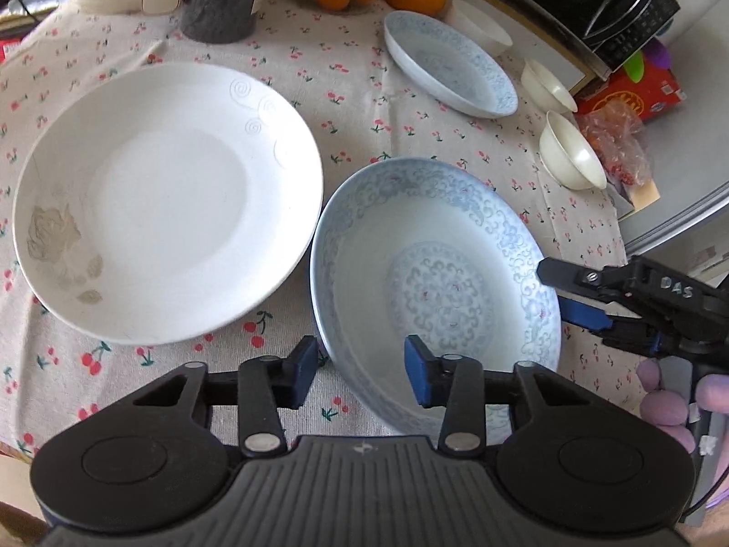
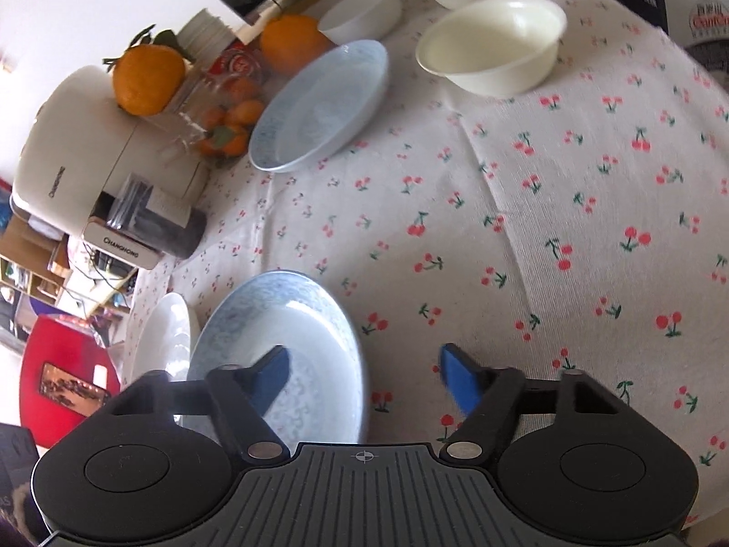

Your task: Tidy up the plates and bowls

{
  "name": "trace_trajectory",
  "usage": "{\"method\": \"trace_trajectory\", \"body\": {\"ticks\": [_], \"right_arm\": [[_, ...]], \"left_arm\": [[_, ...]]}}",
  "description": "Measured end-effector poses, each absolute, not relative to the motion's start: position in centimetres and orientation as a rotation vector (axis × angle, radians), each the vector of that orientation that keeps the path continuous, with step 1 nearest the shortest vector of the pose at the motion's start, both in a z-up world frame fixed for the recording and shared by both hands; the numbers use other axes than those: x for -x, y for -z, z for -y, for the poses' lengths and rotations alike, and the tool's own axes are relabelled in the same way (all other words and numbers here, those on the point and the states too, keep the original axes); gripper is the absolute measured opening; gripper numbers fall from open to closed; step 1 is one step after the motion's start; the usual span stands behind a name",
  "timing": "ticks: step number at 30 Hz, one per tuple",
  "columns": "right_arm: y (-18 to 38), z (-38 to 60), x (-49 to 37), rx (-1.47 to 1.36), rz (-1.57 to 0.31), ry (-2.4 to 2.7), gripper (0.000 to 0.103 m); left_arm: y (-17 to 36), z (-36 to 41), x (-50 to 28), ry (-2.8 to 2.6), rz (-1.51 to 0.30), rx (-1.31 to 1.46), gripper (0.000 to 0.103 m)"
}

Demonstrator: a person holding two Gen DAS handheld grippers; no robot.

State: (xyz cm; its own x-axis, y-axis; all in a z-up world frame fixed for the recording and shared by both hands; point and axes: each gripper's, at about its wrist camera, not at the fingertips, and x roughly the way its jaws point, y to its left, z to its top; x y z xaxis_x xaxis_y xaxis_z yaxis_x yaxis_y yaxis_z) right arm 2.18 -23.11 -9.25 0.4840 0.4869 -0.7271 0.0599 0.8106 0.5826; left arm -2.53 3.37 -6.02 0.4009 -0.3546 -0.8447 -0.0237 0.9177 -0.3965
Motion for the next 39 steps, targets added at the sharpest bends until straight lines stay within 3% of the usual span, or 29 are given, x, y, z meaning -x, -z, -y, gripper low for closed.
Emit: {"method": "trace_trajectory", "body": {"ticks": [4,10,17,39], "right_arm": [[9.6,23.2,-2.2,-0.618,-1.037,-0.295,0.039],[10.4,22.7,-2.5,-0.620,-1.029,-0.333,0.013],[9.6,21.7,-2.2,-0.526,-0.995,-0.321,0.012],[8.7,25.0,-4.8,-0.612,-0.884,-0.141,0.012]], "left_arm": [[6.2,-3.7,2.7,0.226,-1.135,0.392,0.029],[6.3,-4.3,2.6,0.207,-1.134,0.423,0.017],[5.9,-3.9,2.9,0.209,-1.107,0.390,0.014],[4.8,-0.3,-1.4,0.256,-0.961,0.342,0.014]]}}
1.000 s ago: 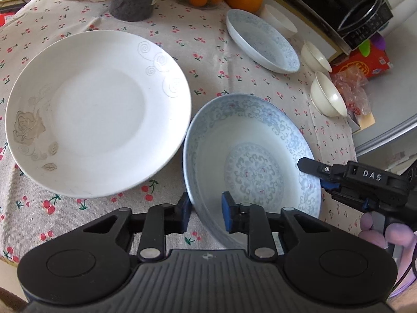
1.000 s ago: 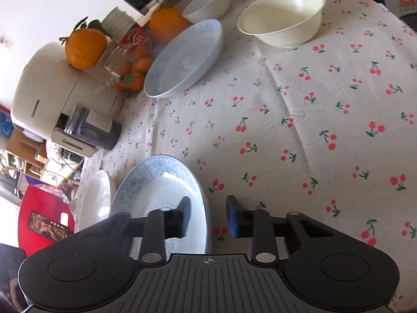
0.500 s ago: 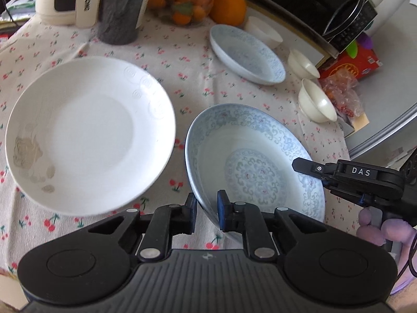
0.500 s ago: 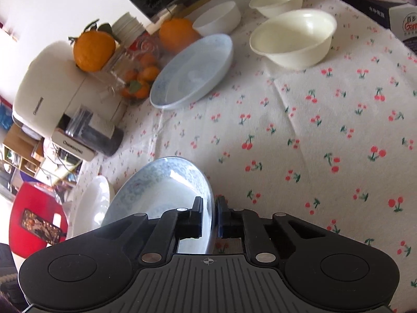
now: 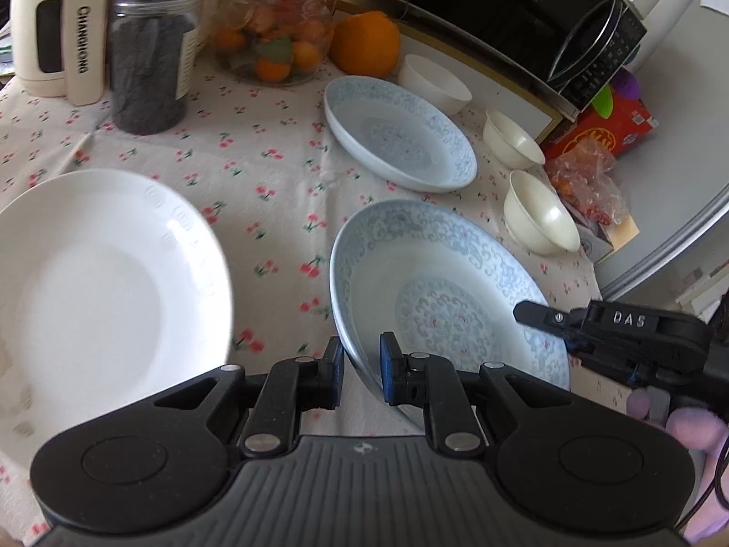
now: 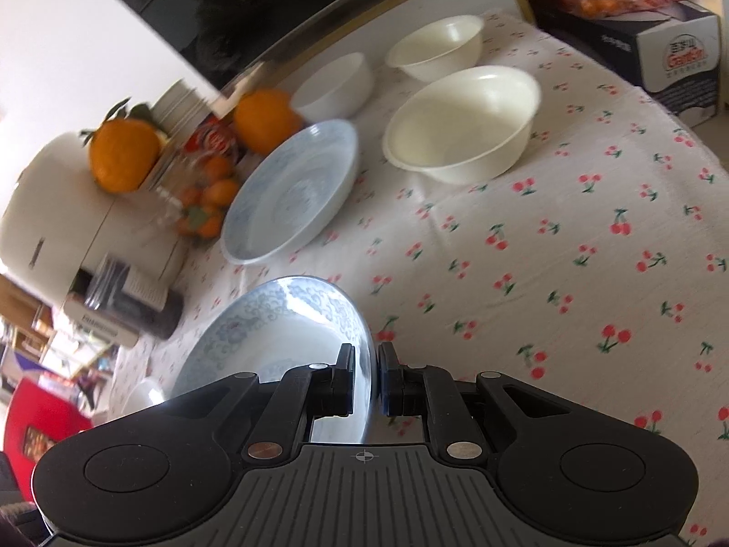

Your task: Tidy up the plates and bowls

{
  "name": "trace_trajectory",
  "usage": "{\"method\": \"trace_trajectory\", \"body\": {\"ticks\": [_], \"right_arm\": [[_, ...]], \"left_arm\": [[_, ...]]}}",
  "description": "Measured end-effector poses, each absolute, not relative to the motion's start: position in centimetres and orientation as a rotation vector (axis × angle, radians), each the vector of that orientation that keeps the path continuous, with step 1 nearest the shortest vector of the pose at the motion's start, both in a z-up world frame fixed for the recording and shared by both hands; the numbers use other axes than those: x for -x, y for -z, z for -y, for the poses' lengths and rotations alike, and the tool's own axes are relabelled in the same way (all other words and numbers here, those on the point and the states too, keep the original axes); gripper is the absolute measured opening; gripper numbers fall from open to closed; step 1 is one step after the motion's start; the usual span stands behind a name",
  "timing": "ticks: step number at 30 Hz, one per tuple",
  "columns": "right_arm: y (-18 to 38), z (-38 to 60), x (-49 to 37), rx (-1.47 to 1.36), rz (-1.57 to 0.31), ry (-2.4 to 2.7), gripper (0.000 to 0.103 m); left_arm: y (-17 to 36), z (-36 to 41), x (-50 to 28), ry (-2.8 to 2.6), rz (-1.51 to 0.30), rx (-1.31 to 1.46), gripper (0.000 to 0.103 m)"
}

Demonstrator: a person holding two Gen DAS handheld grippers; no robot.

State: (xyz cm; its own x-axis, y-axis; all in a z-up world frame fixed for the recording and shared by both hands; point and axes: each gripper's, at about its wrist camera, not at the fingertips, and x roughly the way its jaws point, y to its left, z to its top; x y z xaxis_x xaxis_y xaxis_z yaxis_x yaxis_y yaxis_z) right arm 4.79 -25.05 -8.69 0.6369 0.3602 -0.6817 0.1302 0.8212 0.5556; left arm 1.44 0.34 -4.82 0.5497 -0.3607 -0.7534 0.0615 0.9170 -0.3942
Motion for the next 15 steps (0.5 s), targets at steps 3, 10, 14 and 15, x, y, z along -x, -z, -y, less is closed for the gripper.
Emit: {"method": "trace_trajectory", "body": {"ticks": [3,10,14,15], "right_arm": [[9.1,25.5,-5.1,-0.626,-0.877,-0.108,0.012],[9.9,25.8,-5.2,-0.628,-0.871,-0.060,0.012],[10.4,25.7,-5.3,-0.626,-0.875,-0.046,0.012],[10.3,25.6,-5.2,-0.620,-0.873,-0.046,0.012]], "left_arm": [[4.8,0.3,-2.1,0.261,-0.937,0.322,0.014],[5.0,0.9,-3.0,0.270,-0.910,0.302,0.014],[5.3,1.3,-3.4,0.260,-0.912,0.276,0.014],[5.4,1.4,-3.4,0.255,-0.914,0.267,0.014]]}}
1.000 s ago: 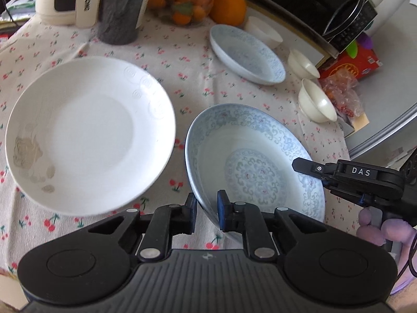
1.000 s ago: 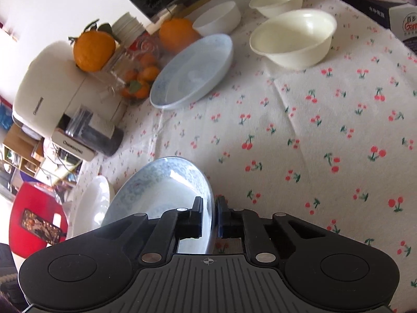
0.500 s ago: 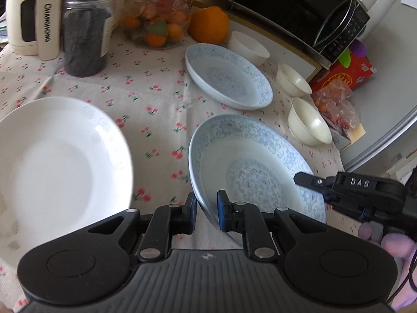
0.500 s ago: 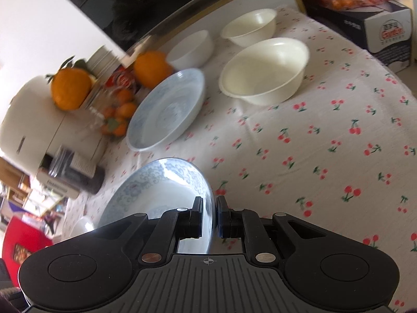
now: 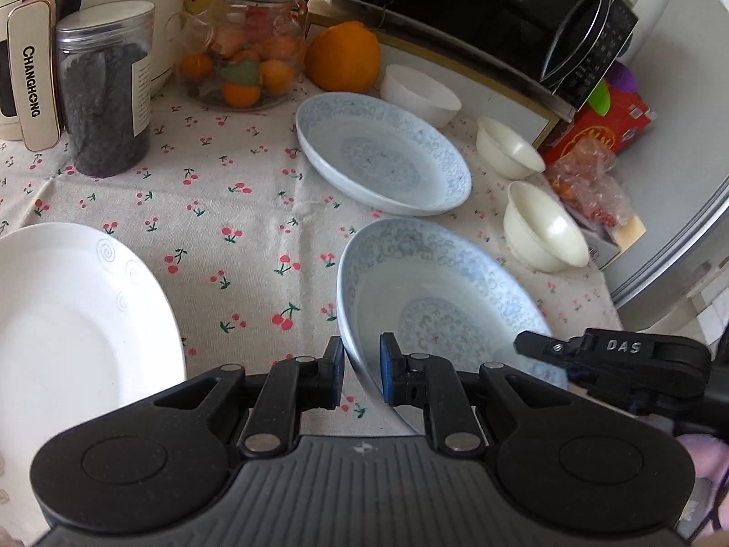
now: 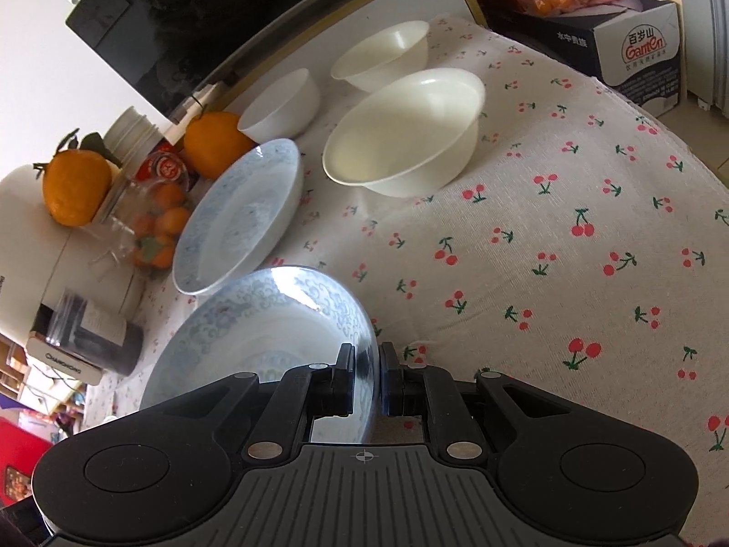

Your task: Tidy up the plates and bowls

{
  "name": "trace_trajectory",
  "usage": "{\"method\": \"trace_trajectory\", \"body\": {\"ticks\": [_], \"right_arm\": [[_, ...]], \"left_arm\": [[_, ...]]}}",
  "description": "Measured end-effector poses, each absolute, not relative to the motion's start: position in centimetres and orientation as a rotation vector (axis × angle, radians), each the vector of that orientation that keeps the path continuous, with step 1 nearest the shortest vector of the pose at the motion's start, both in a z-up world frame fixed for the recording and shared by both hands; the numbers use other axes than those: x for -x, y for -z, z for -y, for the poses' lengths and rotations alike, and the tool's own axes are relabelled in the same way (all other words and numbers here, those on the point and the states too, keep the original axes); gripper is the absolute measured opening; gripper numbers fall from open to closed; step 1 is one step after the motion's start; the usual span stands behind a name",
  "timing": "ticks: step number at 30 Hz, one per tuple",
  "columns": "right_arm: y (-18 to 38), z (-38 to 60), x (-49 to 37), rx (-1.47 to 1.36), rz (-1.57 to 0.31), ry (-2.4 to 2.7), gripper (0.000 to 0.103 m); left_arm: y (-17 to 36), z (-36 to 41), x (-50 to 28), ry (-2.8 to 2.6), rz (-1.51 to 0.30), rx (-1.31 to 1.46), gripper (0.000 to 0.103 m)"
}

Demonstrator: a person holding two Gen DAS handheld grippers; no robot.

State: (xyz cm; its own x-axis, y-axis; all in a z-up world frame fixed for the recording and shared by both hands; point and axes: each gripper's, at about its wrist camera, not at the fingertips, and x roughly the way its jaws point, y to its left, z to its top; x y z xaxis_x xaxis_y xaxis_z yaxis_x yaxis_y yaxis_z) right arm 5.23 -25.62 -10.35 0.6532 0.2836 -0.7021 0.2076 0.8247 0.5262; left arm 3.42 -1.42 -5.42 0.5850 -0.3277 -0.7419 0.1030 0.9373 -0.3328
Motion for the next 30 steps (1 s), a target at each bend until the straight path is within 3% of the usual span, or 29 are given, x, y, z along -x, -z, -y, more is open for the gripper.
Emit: {"method": "trace_trajectory", "body": {"ticks": [17,23,27,30], "right_arm": [[9.8,24.6,-5.1,-0.541,-0.880,-0.040,0.014],[9.3,24.7,-5.1,-0.550,-0.880,-0.027,0.015],[8.9,24.6,-4.9,-0.560,-0.877,-0.036,0.024],[8.6,24.6,-4.8,-0.571,-0.871,-0.042,0.037]], "left_arm": [[6.3,1.8,-3.9,0.239,-0.971,0.220,0.016],[6.0,2.3,-3.7,0.256,-0.973,0.188,0.028],[5.5,2.5,-3.5,0.271,-0.956,0.168,0.047],[5.1,2.8,-3.3,0.268,-0.941,0.146,0.058]]}}
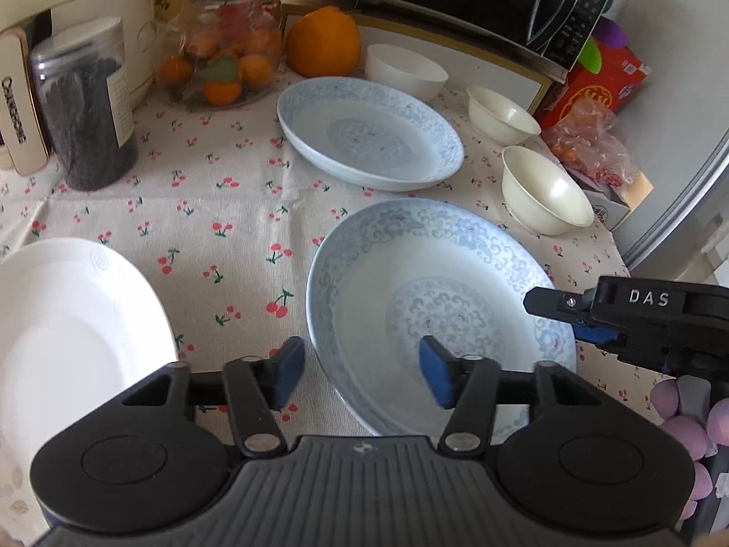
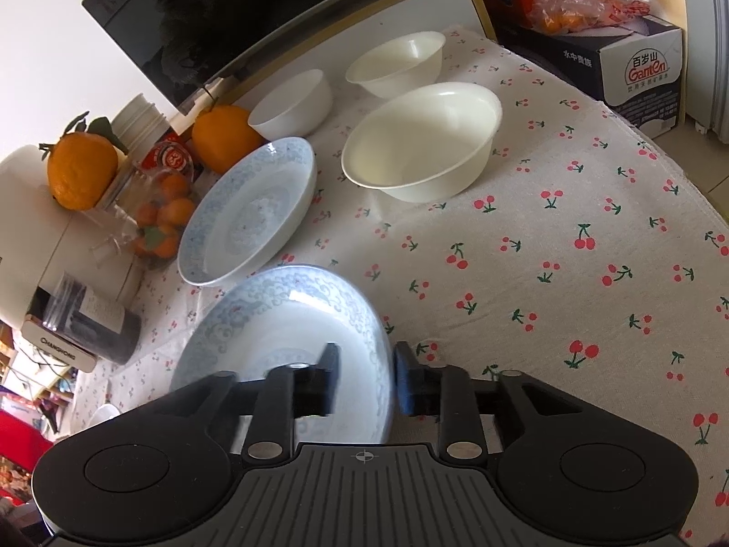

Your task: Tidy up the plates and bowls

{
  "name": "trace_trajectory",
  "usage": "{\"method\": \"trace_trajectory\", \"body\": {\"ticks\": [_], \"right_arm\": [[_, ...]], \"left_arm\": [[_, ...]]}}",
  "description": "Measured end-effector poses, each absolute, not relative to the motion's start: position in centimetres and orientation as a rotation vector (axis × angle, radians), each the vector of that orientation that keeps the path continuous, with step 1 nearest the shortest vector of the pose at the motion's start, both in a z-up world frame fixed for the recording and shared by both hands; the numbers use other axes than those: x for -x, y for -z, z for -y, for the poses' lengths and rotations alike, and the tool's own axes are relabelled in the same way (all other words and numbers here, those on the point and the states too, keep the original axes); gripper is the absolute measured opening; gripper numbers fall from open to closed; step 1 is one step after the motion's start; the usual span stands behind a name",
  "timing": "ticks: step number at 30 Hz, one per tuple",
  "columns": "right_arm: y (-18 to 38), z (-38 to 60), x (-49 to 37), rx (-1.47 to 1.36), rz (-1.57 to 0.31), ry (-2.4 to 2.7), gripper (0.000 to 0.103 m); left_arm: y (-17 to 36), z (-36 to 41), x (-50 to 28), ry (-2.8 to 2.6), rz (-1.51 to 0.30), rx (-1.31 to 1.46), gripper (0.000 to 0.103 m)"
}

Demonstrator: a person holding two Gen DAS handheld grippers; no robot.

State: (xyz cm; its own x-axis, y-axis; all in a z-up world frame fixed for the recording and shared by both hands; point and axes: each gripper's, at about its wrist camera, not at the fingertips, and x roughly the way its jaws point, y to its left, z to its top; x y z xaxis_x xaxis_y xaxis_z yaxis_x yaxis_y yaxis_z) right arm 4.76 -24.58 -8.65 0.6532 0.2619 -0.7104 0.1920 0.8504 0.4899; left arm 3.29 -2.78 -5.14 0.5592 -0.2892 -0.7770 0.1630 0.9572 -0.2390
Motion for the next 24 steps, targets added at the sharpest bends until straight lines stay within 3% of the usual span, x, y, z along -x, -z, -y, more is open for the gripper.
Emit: {"method": "trace_trajectory", "body": {"ticks": [6,10,16,24], "right_arm": [[8.0,24.5,-4.4,-0.599,-0.863,-0.041,0.070],[7.8,24.7,-4.3,-0.638,-0.870,-0.041,0.081],[7.4,24.6,-4.0,-0.658,-0.888,-0.031,0.091],[6.3,23.4,-3.8,-0.636,-0.893,-0.041,0.091]], "left_arm": [[4.3,3.2,-2.7,0.281,-0.909,0.107,0.079],[3.7,3.4,-2.3,0.276,-0.877,0.073,0.092],[3.1,3.3,-2.2,0.268,-0.882,0.060,0.100],[2.3,2.1,-1.8,0.245,-0.915,0.040,0.101]]}}
